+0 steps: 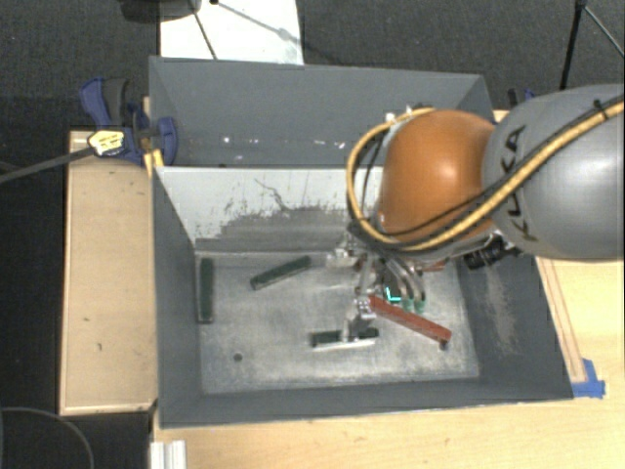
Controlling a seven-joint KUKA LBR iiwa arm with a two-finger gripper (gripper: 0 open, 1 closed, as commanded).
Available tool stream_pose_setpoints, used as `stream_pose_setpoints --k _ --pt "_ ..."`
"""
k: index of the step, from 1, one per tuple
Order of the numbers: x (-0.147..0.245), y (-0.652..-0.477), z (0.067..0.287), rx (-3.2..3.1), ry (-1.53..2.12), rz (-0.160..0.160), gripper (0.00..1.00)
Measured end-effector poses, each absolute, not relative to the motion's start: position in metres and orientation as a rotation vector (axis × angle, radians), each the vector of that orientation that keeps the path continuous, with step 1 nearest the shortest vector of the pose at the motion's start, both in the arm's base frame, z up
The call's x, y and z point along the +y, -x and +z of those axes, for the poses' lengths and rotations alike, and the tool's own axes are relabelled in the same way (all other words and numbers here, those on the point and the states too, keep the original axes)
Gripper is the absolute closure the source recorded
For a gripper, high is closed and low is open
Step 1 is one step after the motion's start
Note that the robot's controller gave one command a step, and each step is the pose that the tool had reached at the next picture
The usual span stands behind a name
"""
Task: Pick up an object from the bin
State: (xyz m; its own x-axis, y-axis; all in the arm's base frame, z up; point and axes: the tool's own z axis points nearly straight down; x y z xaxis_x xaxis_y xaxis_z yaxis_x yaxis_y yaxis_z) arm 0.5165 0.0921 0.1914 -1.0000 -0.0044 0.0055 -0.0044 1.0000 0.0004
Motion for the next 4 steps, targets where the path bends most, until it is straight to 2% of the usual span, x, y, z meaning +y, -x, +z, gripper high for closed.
stream_pose_setpoints --k 1,2,3,4 --pt "0.092 -0.518 0.195 -3.144 -0.002 -0.002 0.00" --pt "0.073 -0.521 0.146 -3.150 -0.063 -0.003 0.00" --pt "0.083 -0.496 0.076 -3.127 -0.376 -0.003 1.00" --pt "0.083 -0.496 0.076 -3.128 -0.374 -0.003 1.00"
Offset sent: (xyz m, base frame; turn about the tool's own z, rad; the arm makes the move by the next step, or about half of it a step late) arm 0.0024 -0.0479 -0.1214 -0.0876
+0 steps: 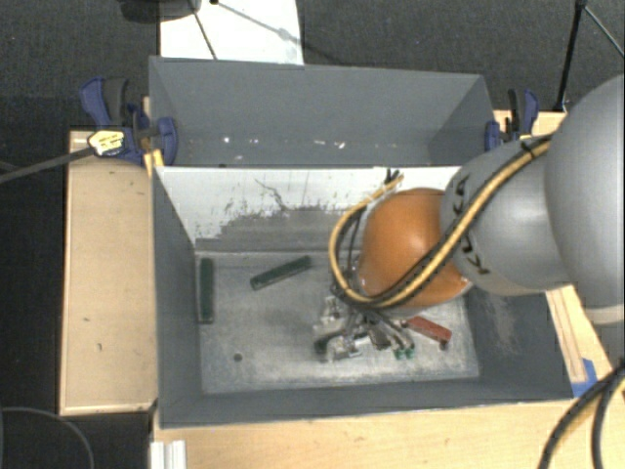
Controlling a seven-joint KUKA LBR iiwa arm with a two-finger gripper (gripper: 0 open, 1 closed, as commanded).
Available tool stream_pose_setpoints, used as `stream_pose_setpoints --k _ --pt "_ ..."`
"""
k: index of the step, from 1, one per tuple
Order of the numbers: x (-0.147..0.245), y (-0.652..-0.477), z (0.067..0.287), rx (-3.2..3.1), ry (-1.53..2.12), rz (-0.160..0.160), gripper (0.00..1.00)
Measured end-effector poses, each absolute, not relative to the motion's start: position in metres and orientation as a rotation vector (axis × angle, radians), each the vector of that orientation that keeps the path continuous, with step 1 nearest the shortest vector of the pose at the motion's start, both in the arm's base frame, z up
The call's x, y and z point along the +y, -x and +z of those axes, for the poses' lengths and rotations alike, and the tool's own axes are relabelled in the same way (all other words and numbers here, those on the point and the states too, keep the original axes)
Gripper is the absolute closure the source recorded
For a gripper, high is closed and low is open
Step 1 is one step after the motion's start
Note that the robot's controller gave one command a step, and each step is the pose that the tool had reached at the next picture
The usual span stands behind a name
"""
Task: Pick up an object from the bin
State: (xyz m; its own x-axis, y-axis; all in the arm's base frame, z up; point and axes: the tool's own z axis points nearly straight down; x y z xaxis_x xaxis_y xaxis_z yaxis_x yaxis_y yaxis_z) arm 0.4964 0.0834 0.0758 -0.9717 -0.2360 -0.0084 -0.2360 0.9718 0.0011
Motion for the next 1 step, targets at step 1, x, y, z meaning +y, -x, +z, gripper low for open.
stream_pose_setpoints --k 1 --pt "0.0650 -0.5142 0.2864 3.124 0.339 0.001 1.00"
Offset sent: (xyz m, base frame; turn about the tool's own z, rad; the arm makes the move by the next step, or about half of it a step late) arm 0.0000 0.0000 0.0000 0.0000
